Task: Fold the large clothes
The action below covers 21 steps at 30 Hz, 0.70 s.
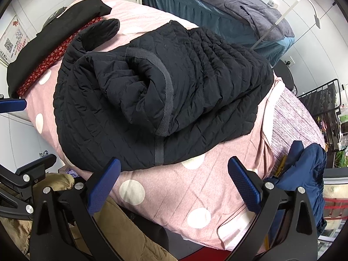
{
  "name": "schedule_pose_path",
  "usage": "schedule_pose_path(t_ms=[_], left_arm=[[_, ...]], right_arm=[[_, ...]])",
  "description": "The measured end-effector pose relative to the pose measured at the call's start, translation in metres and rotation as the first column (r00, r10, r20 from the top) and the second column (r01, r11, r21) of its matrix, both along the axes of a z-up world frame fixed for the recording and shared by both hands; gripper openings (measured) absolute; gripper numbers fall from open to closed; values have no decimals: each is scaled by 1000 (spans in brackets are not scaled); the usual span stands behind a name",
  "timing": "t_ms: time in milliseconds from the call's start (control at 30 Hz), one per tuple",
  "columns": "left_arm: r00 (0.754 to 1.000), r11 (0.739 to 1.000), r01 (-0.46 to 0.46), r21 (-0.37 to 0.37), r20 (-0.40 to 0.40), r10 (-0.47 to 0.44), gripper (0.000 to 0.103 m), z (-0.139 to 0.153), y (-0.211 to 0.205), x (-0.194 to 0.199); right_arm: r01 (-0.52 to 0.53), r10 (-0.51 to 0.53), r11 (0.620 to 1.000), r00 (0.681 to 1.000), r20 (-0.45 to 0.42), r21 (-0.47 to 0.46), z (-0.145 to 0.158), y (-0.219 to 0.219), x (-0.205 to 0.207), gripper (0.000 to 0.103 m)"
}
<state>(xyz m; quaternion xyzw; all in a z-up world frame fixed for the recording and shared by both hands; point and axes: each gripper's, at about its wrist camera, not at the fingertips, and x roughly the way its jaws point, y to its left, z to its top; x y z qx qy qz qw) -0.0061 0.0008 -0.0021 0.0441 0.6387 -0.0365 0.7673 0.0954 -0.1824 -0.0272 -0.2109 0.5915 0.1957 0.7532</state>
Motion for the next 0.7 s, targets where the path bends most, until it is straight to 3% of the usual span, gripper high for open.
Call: schedule_pose_path(t_ms=[700], left_arm=[[1000,1000,2,-4,-7,-2,97,-1,0,0]], right_arm=[[-10,10,1000,1000,-7,-9,-4,2,-3,97]])
